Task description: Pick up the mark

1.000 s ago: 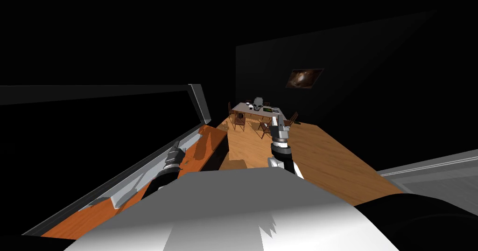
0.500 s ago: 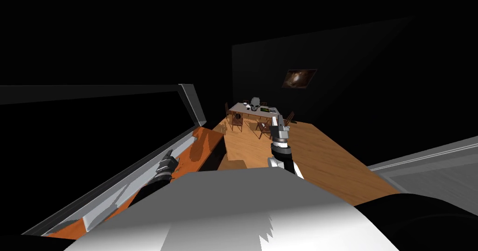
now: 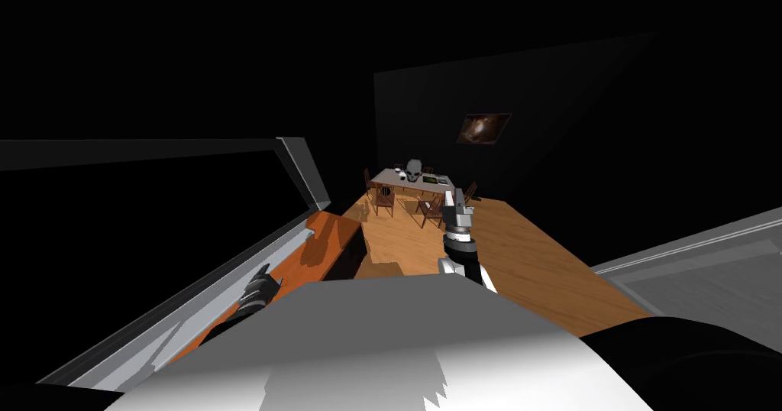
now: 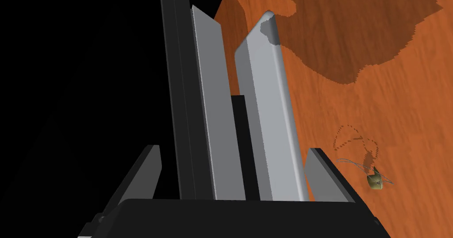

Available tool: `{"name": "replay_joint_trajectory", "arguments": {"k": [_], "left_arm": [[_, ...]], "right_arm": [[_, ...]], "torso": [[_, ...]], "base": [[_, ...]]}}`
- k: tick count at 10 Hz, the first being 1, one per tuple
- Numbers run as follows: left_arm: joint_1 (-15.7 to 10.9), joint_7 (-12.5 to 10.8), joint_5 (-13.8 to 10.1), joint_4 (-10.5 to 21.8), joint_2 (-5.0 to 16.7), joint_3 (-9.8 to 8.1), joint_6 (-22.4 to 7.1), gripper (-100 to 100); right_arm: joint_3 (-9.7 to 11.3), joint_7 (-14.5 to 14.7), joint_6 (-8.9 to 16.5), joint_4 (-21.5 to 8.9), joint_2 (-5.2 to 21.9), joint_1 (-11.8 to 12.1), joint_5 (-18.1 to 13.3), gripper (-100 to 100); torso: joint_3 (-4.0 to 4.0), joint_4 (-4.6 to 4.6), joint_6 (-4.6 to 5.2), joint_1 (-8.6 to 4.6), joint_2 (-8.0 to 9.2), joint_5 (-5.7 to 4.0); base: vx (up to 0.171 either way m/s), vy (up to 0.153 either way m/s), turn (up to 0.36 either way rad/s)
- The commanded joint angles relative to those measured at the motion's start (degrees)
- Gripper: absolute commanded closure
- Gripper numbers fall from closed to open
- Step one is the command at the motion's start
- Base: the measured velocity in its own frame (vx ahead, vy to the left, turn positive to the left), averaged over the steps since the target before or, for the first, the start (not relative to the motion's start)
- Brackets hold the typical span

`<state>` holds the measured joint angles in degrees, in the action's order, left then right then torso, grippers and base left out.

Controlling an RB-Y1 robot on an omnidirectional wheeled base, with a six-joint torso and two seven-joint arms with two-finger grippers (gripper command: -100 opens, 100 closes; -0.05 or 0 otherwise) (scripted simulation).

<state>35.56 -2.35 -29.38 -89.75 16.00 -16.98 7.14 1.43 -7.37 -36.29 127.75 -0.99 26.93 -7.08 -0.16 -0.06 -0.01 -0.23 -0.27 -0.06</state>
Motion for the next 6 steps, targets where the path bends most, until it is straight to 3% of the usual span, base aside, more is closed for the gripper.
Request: {"name": "replay_joint_trajectory", "arguments": {"k": [1, 2, 3, 4, 5, 6], "left_arm": [[0.22, -0.55, -1.17, 1.62, 0.1, -0.93, -1.88, -100], [0.63, -1.93, -3.68, 4.31, 1.17, -2.21, -3.69, -100], [0.63, -1.93, -3.68, 5.19, 1.17, -2.21, -3.97, -100], [1.01, -3.36, -6.2, 7.35, 2.17, -3.5, -6.05, -100], [1.01, -3.36, -6.2, 8.48, 2.17, -3.5, -6.05, -100], [1.37, -4.83, -8.72, 11.02, 3.1, -4.79, -8.09, -100]], "right_arm": [[0.0, 0.0, 0.0, 0.0, 0.0, 0.0, 0.0, 0], [0.0, 0.0, 0.0, 0.0, 0.0, 0.0, 0.0, 0], [0.0, 0.0, 0.0, 0.0, 0.0, 0.0, 0.0, 0], [-0.01, 0.0, 0.0, 0.0, 0.0, 0.0, 0.0, 0], [0.0, 0.0, 0.0, 0.0, 0.0, 0.0, 0.0, 0], [-0.01, 0.0, 0.0, 0.0, 0.0, 0.0, 0.0, 0]], "torso": [[0.0, 0.0, 0.0, 0.0, 0.0, 0.0], [0.0, 0.0, -0.01, 0.01, 0.01, 0.0], [-0.03, -0.01, 0.0, 0.02, -0.04, 0.0], [-0.02, -0.01, -0.01, 0.06, -0.02, 0.0], [-0.05, -0.02, 0.0, 0.03, -0.09, 0.01], [-0.03, -0.01, -0.01, 0.08, -0.02, 0.01]], "base": [[0.087, -0.056, -0.046], [0.101, -0.052, -0.102], [0.091, -0.038, -0.059], [0.117, -0.05, -0.104], [0.088, -0.035, -0.04], [0.098, -0.034, -0.083]]}}
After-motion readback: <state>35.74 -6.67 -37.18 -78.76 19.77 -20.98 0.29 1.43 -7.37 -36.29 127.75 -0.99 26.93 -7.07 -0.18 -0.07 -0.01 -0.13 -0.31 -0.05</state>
